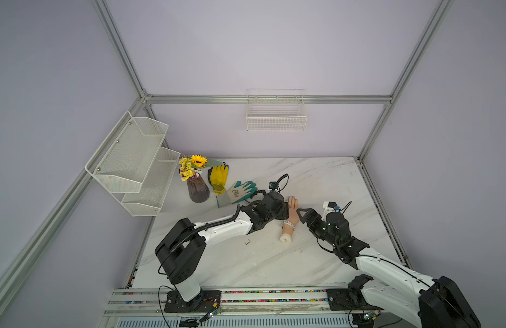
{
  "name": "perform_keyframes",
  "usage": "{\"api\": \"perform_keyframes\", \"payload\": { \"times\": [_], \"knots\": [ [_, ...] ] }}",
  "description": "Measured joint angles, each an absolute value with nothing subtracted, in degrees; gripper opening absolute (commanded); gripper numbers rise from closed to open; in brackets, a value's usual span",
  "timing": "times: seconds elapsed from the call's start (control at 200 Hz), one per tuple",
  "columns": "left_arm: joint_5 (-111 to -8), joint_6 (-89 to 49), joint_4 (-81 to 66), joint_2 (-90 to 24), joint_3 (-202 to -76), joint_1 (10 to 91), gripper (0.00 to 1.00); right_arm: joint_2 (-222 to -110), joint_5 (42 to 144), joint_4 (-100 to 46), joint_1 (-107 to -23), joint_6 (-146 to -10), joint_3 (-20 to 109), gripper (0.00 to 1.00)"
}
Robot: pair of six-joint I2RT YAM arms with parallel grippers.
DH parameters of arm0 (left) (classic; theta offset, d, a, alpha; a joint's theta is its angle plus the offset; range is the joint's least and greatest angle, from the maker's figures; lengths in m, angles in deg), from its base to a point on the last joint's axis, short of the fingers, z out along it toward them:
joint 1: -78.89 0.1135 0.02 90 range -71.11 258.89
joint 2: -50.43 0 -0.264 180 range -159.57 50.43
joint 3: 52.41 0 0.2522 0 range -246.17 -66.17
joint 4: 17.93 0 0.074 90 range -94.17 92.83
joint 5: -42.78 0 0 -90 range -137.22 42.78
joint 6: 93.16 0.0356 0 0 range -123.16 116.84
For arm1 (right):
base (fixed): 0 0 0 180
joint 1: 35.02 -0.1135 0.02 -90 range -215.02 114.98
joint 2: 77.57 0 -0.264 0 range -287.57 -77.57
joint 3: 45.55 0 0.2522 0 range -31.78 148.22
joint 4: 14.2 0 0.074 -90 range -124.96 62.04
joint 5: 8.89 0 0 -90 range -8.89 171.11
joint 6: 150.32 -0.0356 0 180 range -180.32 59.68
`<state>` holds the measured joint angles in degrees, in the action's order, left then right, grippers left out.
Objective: Take off the watch
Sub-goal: Untie the watch from the hand, then take off the watch from the hand.
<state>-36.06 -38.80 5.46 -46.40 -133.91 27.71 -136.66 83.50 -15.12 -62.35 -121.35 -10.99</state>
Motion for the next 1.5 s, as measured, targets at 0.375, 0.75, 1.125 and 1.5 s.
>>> {"api": "perform_keyframes", "payload": {
  "times": [0.375,0.75,1.125,1.5],
  "knots": [
    [-34.6,-34.2,17.3,-54.0,-144.1,23.3,0.56,-141.3,83.4,-19.2,-61.7,-116.9,-11.2,0.97],
    [-42.1,-41.1,13.4,-56.5,-136.6,28.5,0.47,-136.9,79.6,-22.8,-61.7,-98.2,-0.3,0.95],
    [-50.7,-45.8,4.9,-44.1,-126.1,34.2,0.93,-131.4,77.9,-12.4,-61.8,-55.5,1.3,0.94],
    [-49.3,-40.7,-1.8,-22.9,-116.9,35.6,1.0,-147.4,86.8,-27.1,-67.9,-34.3,3.9,0.81]
  ]
}}
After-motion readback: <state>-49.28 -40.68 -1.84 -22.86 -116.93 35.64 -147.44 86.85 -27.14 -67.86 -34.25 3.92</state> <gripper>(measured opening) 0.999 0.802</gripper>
